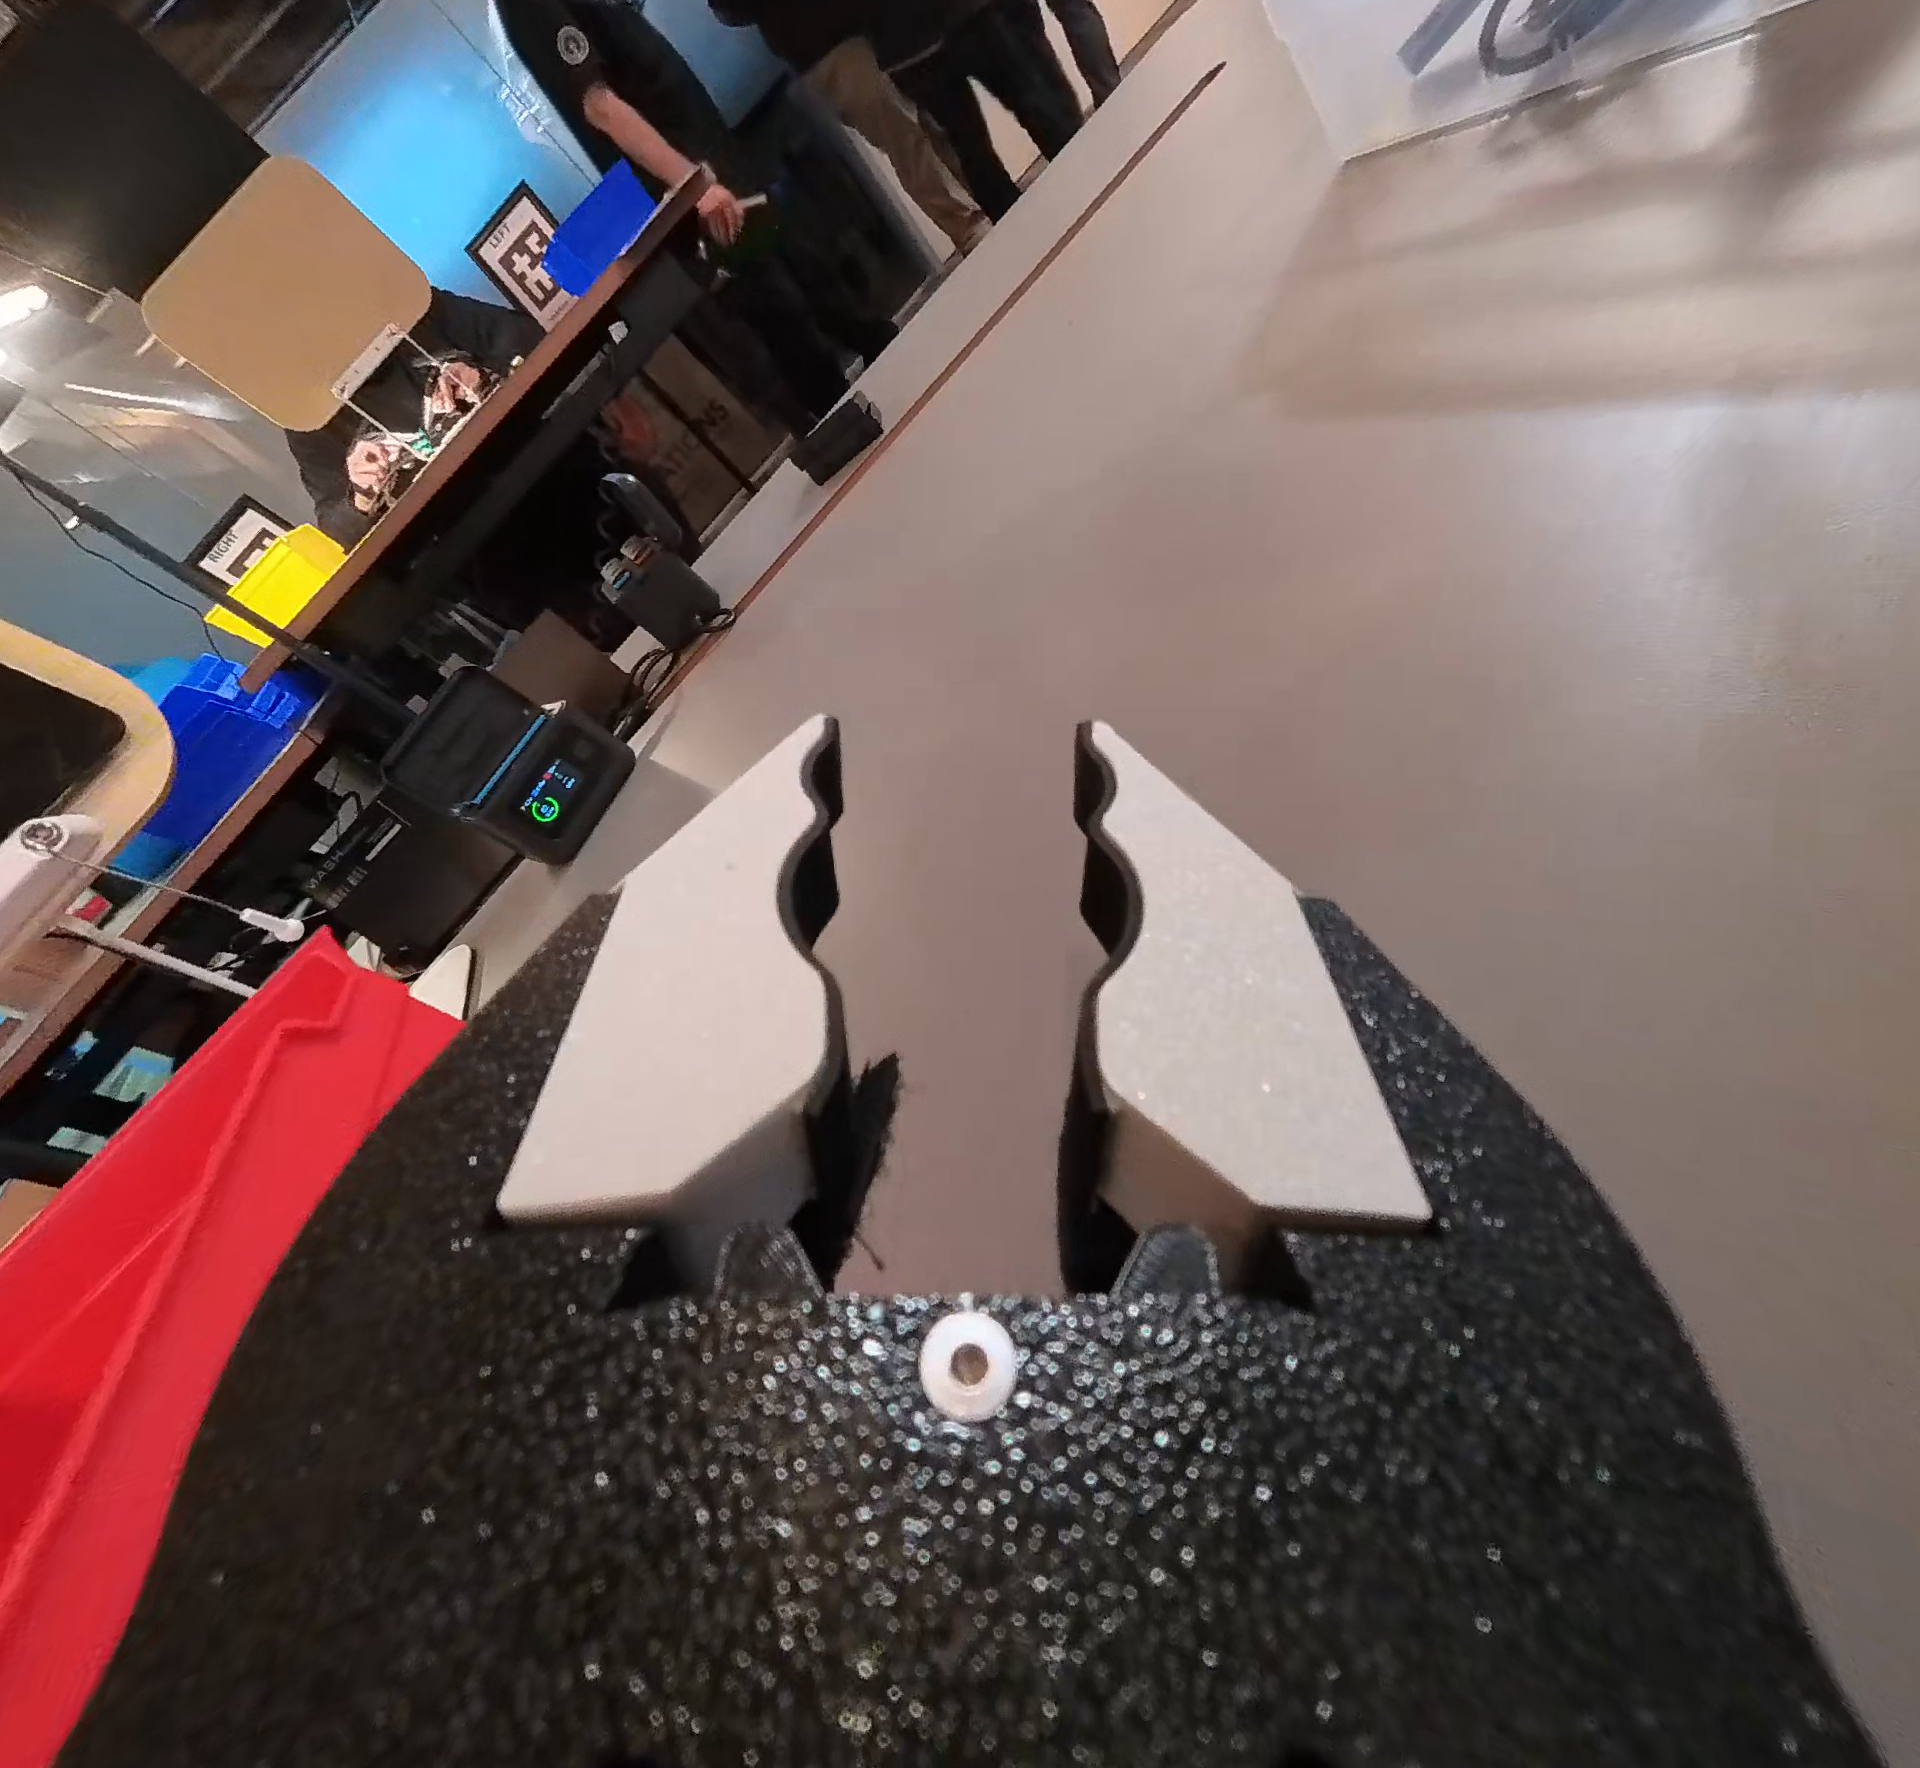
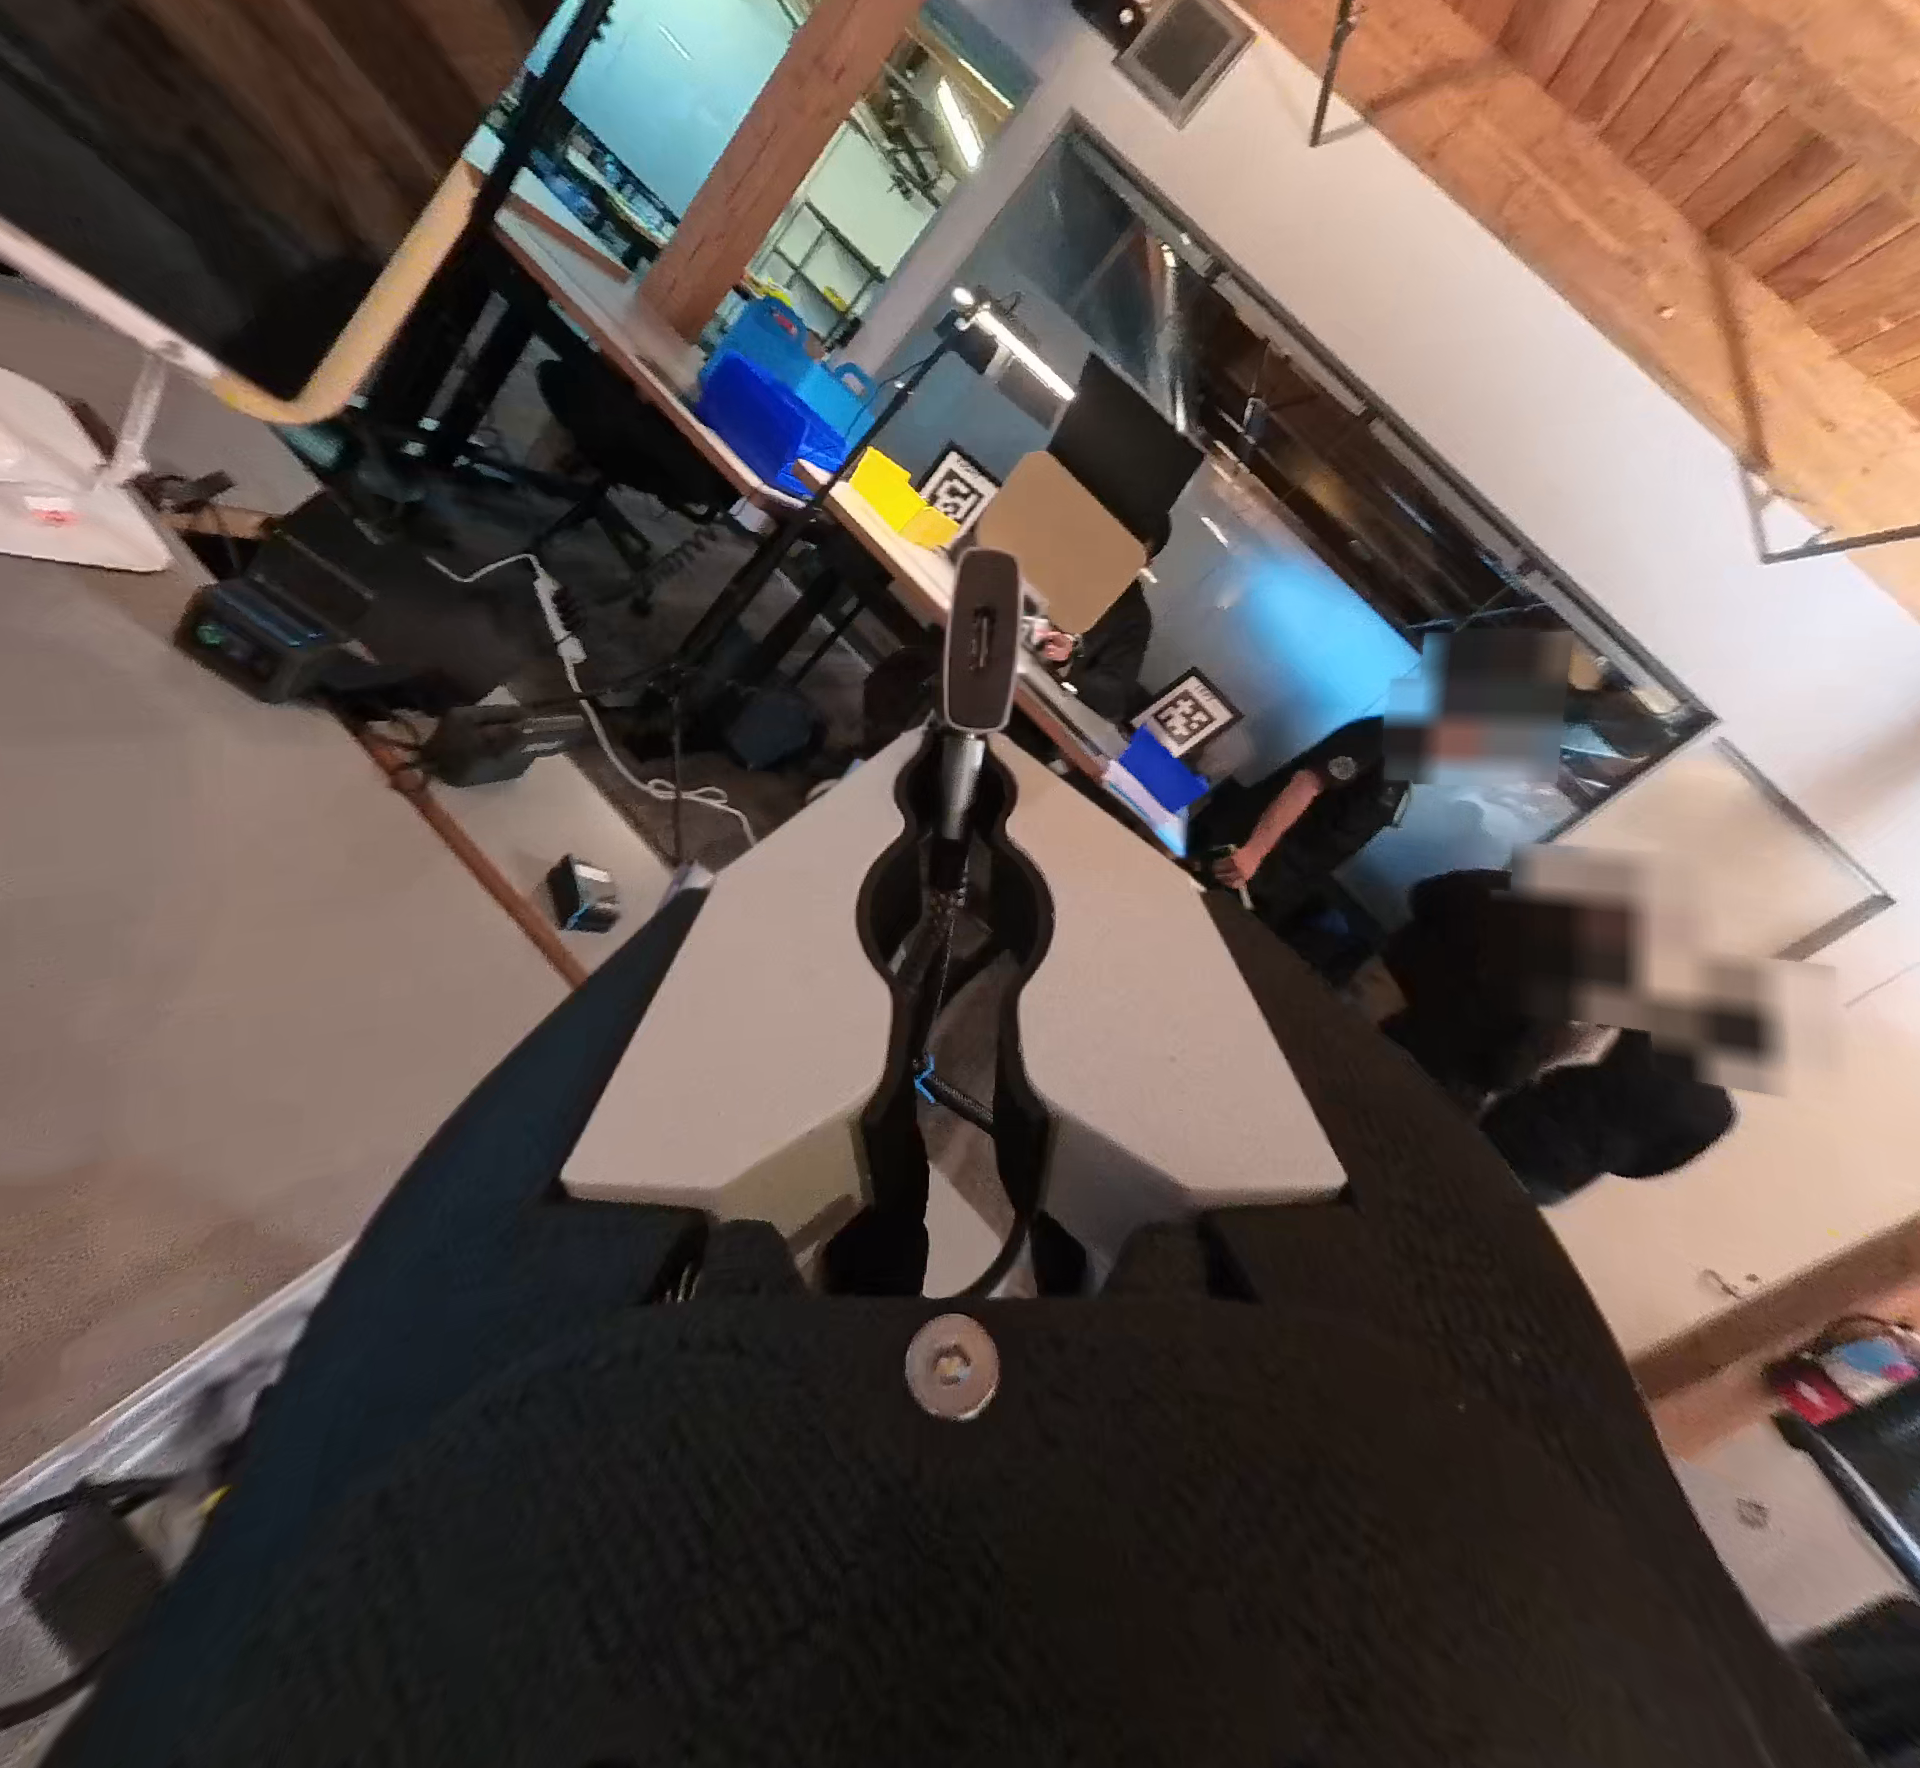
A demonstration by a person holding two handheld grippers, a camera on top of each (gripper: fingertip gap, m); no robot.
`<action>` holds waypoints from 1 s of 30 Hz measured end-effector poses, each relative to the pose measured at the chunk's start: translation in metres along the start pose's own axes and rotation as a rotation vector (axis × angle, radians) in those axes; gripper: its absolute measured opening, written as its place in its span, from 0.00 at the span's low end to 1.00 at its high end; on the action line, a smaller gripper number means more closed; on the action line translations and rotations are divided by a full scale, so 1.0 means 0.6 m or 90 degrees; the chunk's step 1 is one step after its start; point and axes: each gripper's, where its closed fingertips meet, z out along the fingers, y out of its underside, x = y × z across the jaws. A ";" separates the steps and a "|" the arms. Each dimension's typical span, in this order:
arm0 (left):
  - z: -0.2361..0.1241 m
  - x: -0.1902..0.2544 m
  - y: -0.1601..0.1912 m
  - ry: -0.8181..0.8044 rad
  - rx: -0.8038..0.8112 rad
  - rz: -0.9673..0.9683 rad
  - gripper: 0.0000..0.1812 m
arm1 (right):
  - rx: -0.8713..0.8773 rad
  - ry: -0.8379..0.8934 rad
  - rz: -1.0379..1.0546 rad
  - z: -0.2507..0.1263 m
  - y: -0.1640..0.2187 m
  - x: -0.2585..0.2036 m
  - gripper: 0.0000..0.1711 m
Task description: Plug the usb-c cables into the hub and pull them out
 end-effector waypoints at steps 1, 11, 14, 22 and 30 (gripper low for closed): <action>0.001 0.001 0.001 0.001 -0.002 0.002 0.24 | -0.002 0.012 -0.008 0.003 -0.004 0.013 0.02; 0.002 0.006 0.003 0.008 -0.006 0.006 0.24 | 0.038 0.102 0.141 0.012 0.151 -0.014 0.02; 0.003 0.009 0.004 0.013 -0.008 0.005 0.24 | 0.071 0.068 0.261 0.010 0.180 -0.053 0.02; 0.002 0.011 0.004 0.017 -0.007 0.010 0.24 | -0.202 -0.063 0.317 0.034 0.350 -0.143 0.02; 0.005 0.015 0.002 0.023 -0.008 0.013 0.23 | -0.473 -0.274 0.105 0.004 0.436 -0.209 0.02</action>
